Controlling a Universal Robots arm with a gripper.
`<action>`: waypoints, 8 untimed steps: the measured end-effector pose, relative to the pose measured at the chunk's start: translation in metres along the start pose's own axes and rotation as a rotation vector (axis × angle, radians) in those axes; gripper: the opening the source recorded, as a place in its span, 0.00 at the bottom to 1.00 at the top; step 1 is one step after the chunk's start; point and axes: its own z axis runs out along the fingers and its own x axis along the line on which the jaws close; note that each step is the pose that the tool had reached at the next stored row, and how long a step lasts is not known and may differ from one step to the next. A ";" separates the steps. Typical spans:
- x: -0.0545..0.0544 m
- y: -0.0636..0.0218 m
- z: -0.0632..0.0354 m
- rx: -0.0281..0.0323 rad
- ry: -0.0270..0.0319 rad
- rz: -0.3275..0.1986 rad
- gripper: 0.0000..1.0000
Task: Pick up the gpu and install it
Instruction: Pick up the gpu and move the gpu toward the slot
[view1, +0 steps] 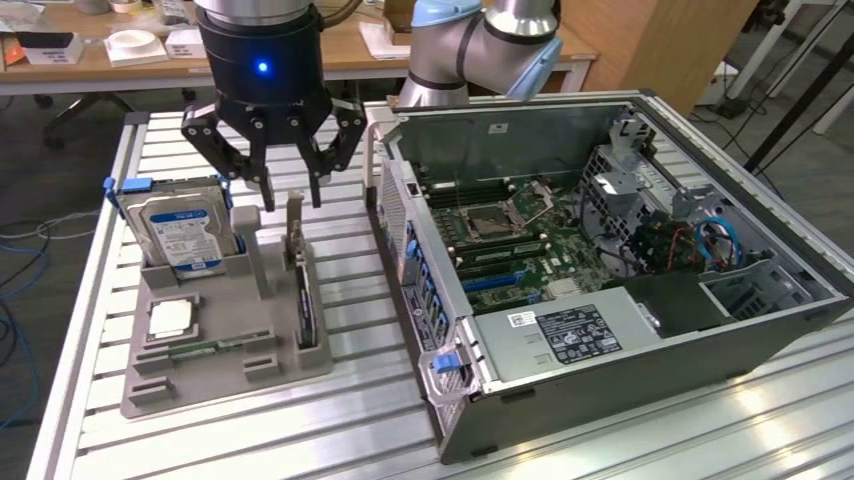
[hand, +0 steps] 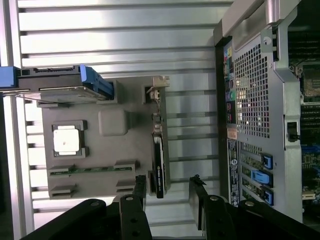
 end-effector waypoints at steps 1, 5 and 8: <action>0.000 -0.0022 0.0011 0.0000 0.0000 0.001 0.47; 0.000 -0.0023 0.0011 0.0000 0.0000 0.001 0.47; 0.000 -0.0023 0.0012 0.0000 -0.0001 0.001 0.47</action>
